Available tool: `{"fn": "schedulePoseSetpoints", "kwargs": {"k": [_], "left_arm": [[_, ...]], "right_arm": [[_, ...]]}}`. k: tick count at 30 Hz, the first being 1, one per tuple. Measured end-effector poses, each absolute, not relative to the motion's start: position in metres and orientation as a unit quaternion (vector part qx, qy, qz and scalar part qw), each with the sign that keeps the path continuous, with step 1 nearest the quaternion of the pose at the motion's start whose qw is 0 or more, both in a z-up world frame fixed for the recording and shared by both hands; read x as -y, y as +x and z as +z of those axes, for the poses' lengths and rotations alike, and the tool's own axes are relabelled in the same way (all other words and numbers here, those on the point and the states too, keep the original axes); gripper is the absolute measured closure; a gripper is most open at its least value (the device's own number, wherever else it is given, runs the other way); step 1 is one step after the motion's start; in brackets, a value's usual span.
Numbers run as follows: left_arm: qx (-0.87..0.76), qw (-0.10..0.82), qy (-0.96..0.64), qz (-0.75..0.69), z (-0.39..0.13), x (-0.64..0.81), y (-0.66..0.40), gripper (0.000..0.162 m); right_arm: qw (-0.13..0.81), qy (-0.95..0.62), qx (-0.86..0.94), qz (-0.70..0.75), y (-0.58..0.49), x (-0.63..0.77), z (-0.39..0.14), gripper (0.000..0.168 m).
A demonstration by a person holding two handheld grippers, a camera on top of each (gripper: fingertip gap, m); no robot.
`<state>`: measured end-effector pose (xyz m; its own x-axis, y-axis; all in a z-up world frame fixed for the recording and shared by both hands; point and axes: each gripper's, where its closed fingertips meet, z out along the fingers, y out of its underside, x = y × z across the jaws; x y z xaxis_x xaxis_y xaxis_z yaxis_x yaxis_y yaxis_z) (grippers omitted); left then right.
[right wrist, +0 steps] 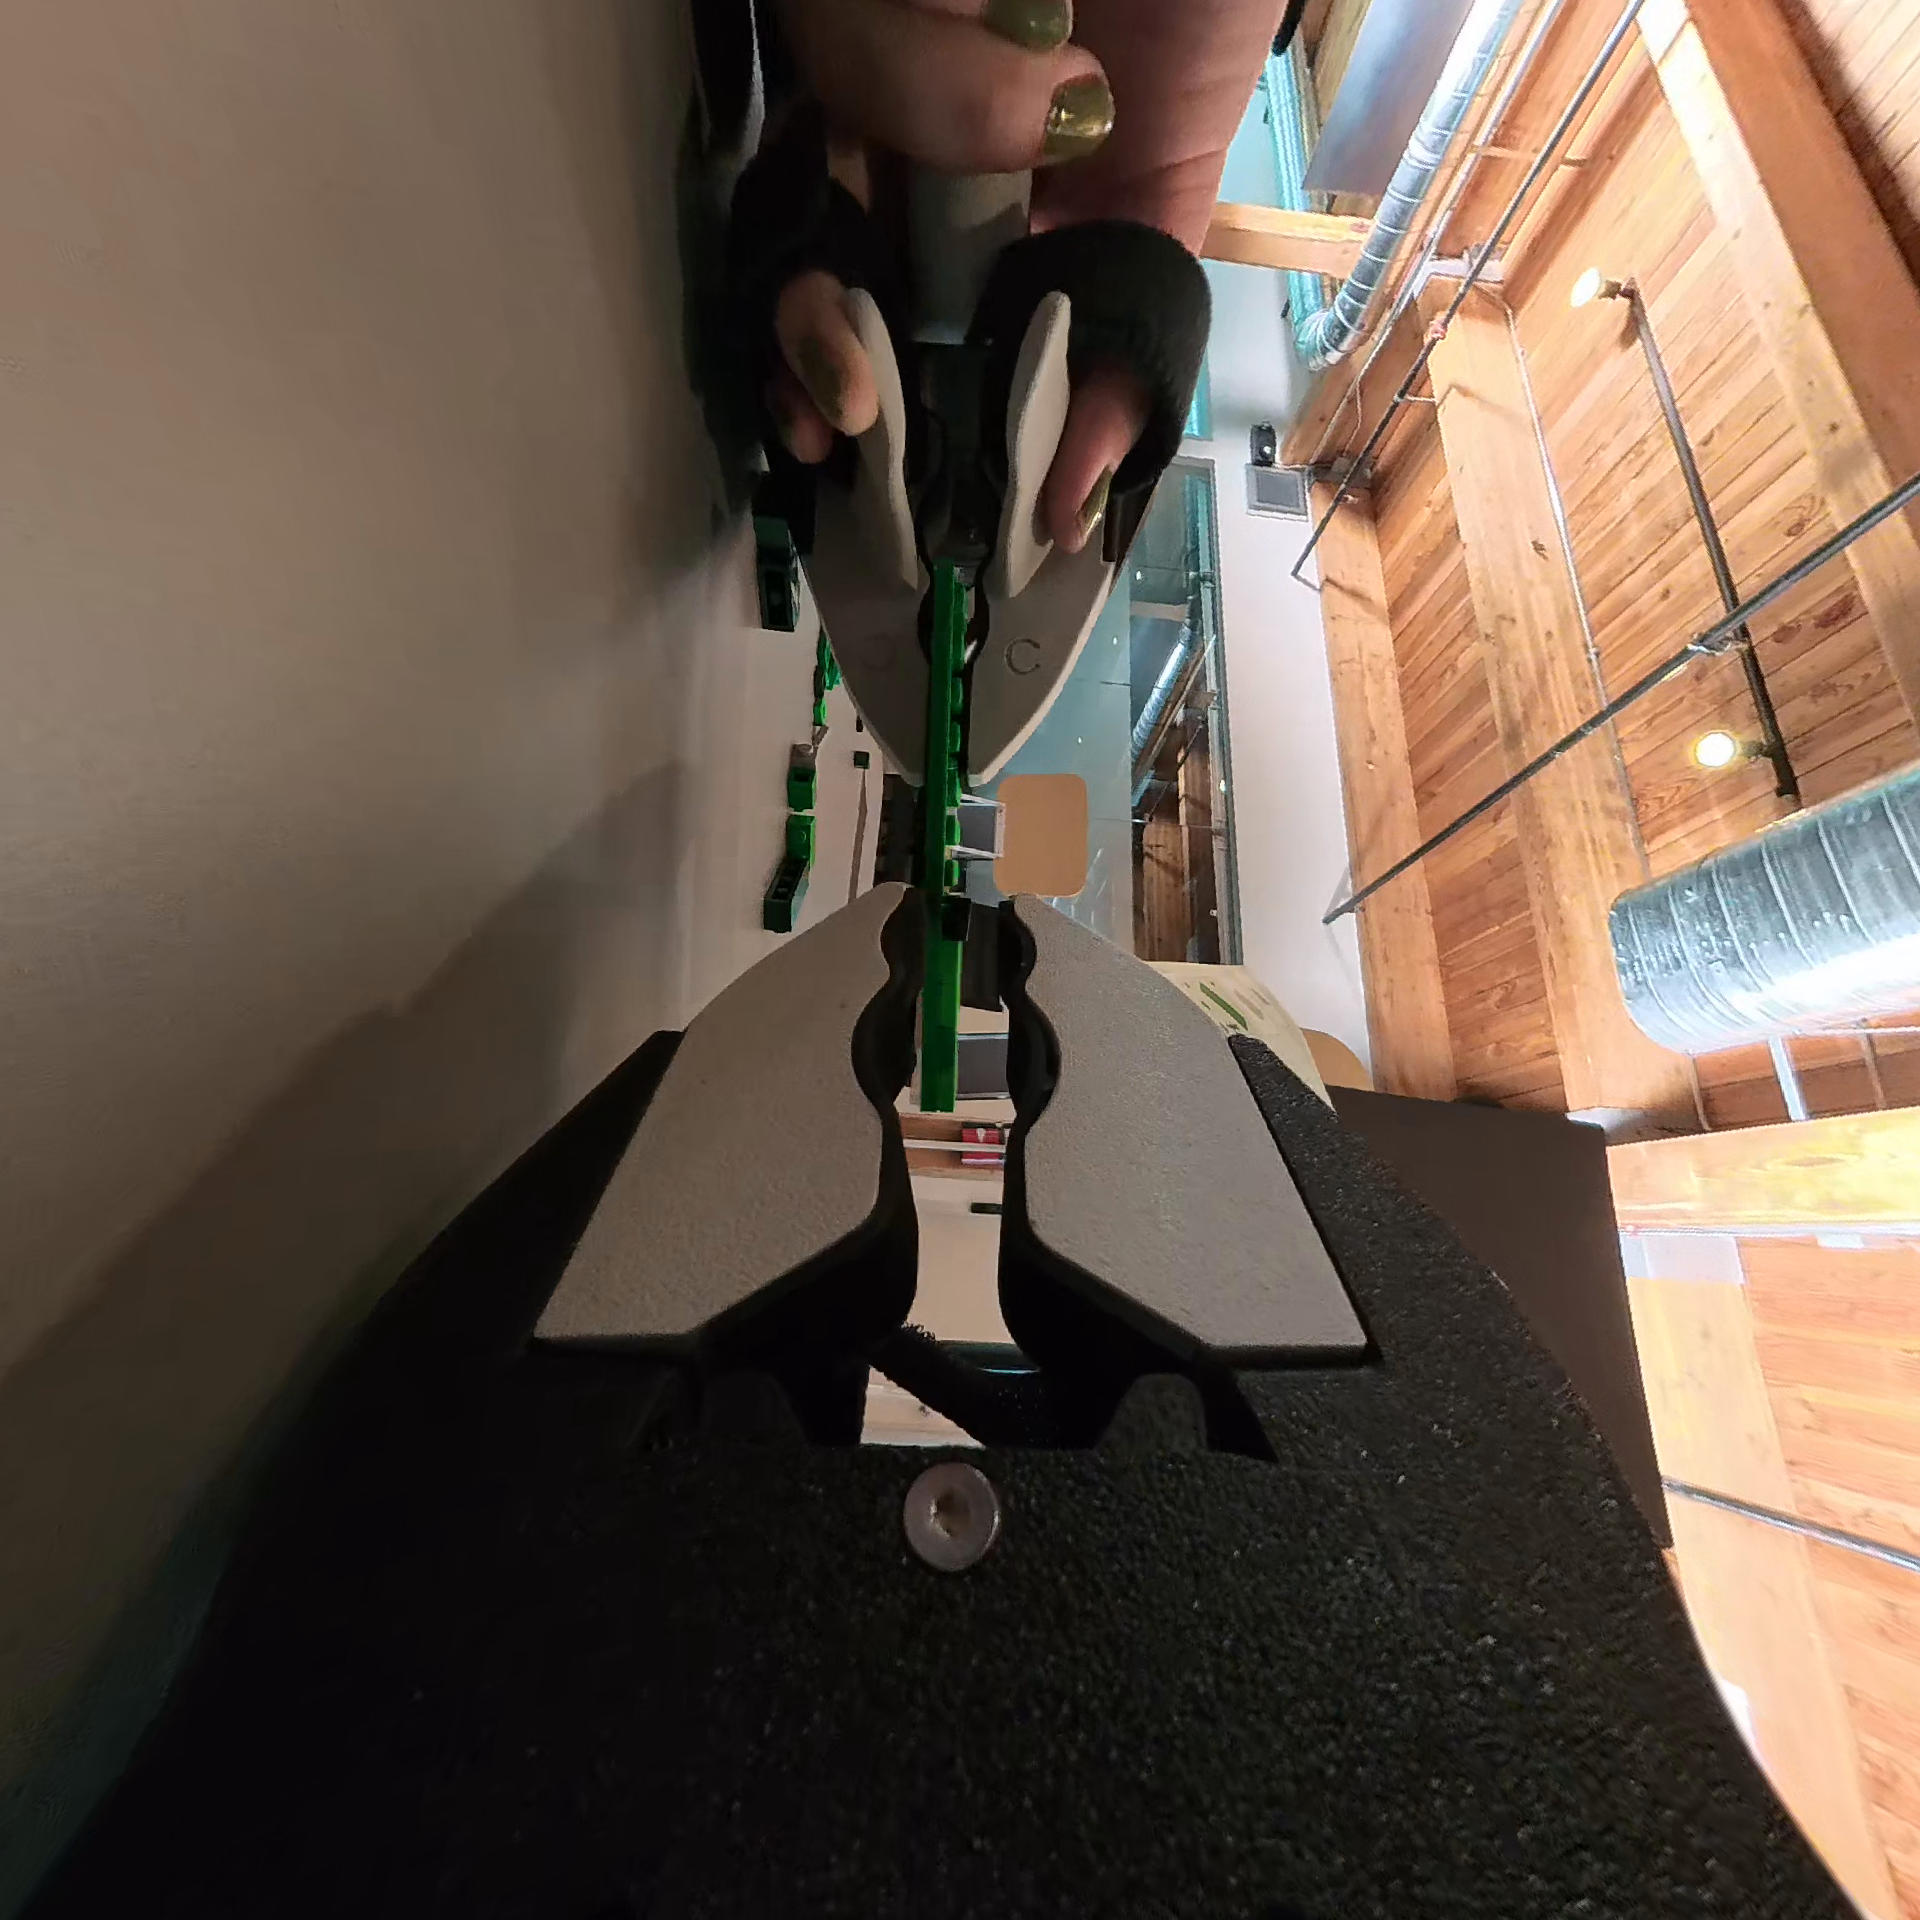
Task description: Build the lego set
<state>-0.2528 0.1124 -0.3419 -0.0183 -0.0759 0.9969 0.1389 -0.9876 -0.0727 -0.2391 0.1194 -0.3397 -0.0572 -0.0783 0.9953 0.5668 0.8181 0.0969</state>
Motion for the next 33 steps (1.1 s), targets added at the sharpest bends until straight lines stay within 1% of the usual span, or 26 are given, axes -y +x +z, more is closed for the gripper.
{"fn": "schedulePoseSetpoints", "kwargs": {"k": [2,8,9,22,33], "left_arm": [[0.022,0.075,-0.697,-0.713,-0.342,-0.112,-0.253,0.158],[0.017,0.073,-0.701,-0.709,-0.343,-0.111,-0.252,0.158],[0.018,0.073,-0.700,-0.710,-0.343,-0.111,-0.252,0.158],[0.019,0.074,-0.696,-0.714,-0.342,-0.111,-0.253,0.158],[0.018,0.072,-0.714,-0.696,-0.347,-0.112,-0.251,0.158]], "right_arm": [[0.665,-0.176,0.684,-0.242,-0.239,-0.119,-0.339,0.156],[0.652,-0.202,0.695,-0.226,-0.238,-0.125,-0.344,0.137],[0.651,-0.200,0.695,-0.230,-0.238,-0.126,-0.345,0.137],[0.664,-0.159,0.676,-0.277,-0.242,-0.128,-0.339,0.159],[0.633,-0.155,0.712,-0.261,-0.240,-0.129,-0.346,0.162]]}}
